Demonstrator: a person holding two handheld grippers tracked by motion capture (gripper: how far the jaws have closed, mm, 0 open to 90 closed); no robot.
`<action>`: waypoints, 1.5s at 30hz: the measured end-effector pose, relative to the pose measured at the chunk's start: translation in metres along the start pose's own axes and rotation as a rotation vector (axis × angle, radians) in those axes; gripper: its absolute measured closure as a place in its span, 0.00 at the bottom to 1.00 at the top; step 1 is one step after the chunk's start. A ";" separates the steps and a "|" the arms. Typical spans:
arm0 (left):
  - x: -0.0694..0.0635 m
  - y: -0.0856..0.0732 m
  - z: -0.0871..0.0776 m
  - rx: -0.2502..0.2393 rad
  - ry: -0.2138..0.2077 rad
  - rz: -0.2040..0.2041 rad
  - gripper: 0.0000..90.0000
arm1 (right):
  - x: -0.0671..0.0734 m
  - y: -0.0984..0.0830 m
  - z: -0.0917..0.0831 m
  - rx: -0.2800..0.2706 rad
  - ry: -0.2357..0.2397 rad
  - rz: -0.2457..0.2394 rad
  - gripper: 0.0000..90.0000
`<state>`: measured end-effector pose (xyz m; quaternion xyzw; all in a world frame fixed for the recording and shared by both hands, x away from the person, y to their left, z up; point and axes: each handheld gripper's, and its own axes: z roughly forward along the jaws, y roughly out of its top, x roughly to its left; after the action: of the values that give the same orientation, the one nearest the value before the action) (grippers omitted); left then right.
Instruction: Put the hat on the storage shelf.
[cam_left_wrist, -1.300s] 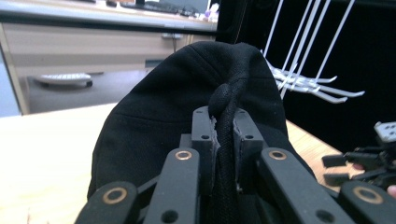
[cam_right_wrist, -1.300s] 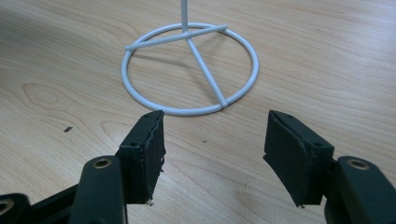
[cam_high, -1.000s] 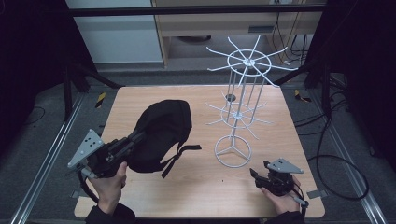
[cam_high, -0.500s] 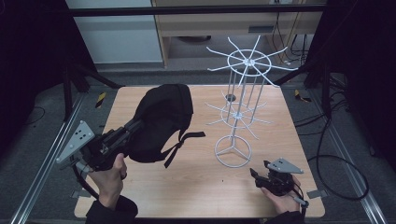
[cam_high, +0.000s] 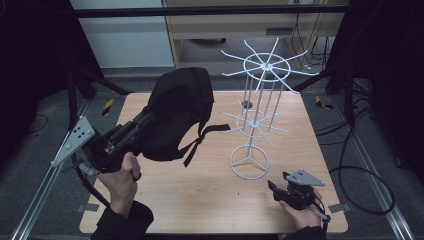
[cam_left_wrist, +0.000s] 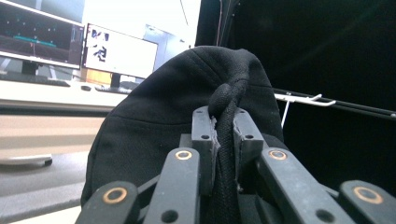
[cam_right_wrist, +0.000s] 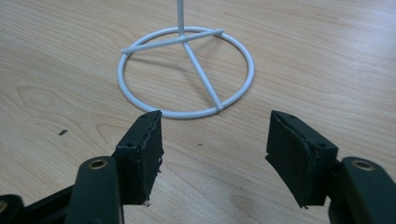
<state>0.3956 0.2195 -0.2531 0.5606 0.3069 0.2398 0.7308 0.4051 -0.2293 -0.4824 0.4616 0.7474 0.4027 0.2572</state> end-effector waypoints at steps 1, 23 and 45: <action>-0.001 0.002 0.001 -0.006 -0.001 0.003 0.91 | 0.000 0.000 0.000 0.000 0.000 0.000 0.40; -0.020 0.019 0.033 -0.011 -0.045 0.029 0.90 | 0.001 0.000 0.000 0.003 0.007 0.005 0.40; -0.018 0.000 0.061 0.082 -0.079 0.022 0.90 | 0.000 0.000 0.001 0.006 0.004 -0.005 0.40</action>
<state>0.4270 0.1663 -0.2386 0.6026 0.2812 0.2128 0.7159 0.4054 -0.2288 -0.4833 0.4595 0.7504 0.4007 0.2553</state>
